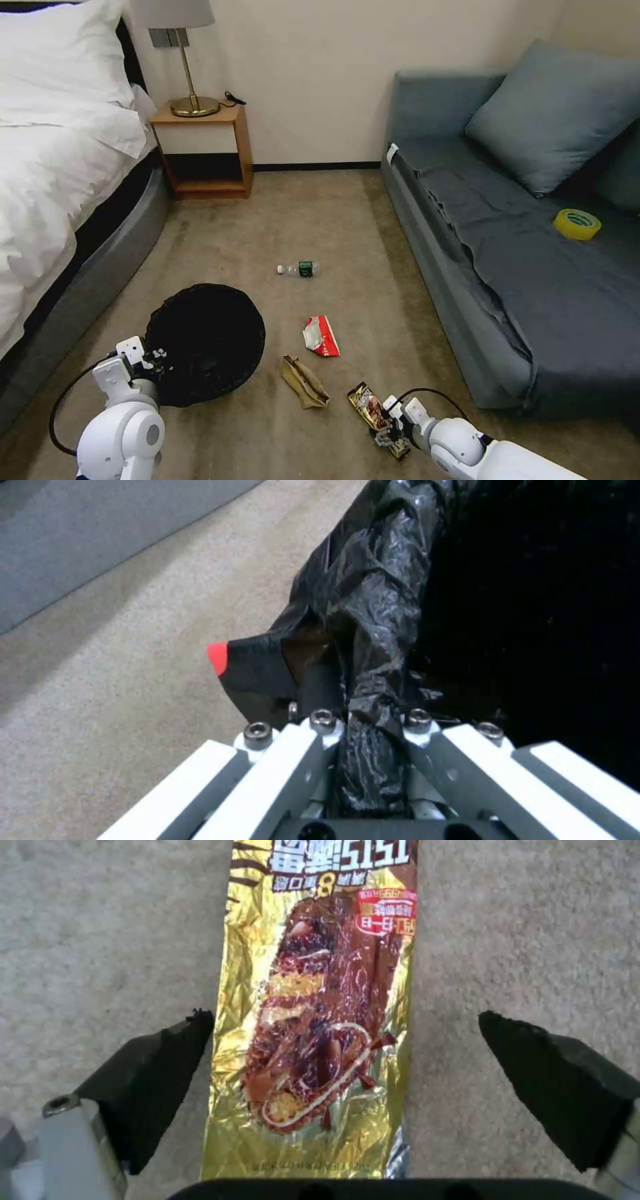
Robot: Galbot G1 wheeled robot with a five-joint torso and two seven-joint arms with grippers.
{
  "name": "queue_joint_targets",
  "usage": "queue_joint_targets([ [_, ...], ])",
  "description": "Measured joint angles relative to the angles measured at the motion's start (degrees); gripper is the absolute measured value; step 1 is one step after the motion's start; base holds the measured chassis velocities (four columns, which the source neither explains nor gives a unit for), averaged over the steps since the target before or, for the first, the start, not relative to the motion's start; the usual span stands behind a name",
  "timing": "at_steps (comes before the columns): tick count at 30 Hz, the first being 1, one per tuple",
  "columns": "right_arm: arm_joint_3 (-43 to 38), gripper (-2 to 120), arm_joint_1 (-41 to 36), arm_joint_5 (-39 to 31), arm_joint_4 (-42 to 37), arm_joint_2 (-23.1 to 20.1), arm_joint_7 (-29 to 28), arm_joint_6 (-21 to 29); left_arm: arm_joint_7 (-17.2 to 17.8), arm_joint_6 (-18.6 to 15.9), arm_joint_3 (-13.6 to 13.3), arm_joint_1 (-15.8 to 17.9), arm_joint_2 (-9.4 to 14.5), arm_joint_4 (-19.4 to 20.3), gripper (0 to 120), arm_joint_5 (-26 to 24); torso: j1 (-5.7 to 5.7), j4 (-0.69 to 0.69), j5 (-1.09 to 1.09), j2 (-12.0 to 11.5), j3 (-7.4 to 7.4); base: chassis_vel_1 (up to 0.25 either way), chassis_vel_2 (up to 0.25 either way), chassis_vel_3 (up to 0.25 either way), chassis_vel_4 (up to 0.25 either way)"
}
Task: Pick up the trash bin, then pick up the garbage on the floor and place it into the trash bin.
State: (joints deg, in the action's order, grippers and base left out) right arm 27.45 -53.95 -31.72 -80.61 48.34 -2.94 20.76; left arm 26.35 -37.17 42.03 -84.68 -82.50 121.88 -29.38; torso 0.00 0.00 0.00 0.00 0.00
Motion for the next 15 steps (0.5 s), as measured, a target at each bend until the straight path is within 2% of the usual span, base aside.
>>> queue_joint_targets([
  [5, 0.03, 99, -0.16, 0.29, 0.45, 0.17, -0.29, -0.77, 0.00, 0.11, -0.01, -0.01, -0.09, -0.04, 3, 0.09, 0.00, 0.00, 0.00, 0.00, 0.00, 0.000, 0.000, 0.000, 0.000],
  [8, 0.03, 91, -0.37, 0.36, 0.52, 0.20, -0.39, -1.14, 0.00, 0.15, -0.01, 0.00, -0.12, -0.07, 3, 0.13, 0.00, 0.00, 0.00, 0.00, 0.00, 0.000, 0.000, 0.000, 0.000],
  [15, -0.01, 82, -0.62, 0.52, 0.51, 0.21, -0.58, -1.75, 0.00, 0.20, 0.15, 0.08, 0.00, -0.09, 3, 0.14, 0.00, 0.00, 0.00, 0.00, 0.00, 0.000, 0.000, 0.000, 0.000],
])
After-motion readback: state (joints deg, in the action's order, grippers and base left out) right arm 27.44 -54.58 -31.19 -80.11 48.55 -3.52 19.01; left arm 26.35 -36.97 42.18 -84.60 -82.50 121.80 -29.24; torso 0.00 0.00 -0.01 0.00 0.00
